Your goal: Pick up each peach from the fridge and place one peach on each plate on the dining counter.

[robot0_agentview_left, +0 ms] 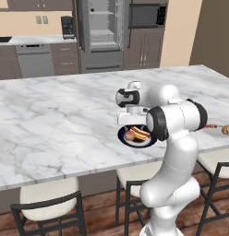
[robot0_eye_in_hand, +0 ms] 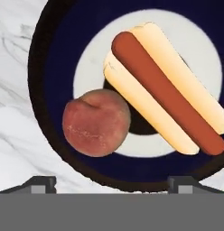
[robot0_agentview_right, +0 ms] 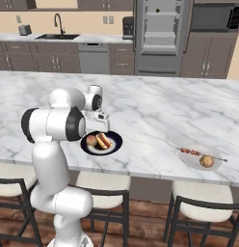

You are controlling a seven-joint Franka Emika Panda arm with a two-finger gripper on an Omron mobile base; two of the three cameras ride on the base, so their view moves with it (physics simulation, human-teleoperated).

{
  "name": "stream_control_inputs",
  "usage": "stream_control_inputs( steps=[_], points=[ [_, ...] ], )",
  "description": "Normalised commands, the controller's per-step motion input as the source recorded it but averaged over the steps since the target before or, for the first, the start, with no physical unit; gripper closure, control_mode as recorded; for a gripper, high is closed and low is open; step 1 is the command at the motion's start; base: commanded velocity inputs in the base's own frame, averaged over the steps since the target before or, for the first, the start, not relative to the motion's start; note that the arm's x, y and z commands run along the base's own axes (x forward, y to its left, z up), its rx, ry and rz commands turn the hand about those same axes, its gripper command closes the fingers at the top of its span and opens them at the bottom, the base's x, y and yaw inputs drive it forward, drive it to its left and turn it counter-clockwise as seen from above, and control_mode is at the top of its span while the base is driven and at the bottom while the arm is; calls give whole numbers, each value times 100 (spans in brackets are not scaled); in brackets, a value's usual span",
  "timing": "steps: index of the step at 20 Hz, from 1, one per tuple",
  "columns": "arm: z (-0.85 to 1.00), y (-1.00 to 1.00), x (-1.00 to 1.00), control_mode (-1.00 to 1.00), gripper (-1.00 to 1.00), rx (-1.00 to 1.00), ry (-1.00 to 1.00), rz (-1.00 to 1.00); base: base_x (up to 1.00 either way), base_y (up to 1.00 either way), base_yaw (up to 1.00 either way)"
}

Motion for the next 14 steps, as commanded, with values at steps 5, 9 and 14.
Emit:
stream_control_inputs(
  steps=[5,9,14],
  points=[
    [44,-9,-80,-100,-100,2,4,-3,0,0,0],
    [15,-20,-100,-100,-100,4,-2,-1,0,0,0],
    [7,-21,-100,-100,-100,4,-6,-1,0,0,0]
  ],
)
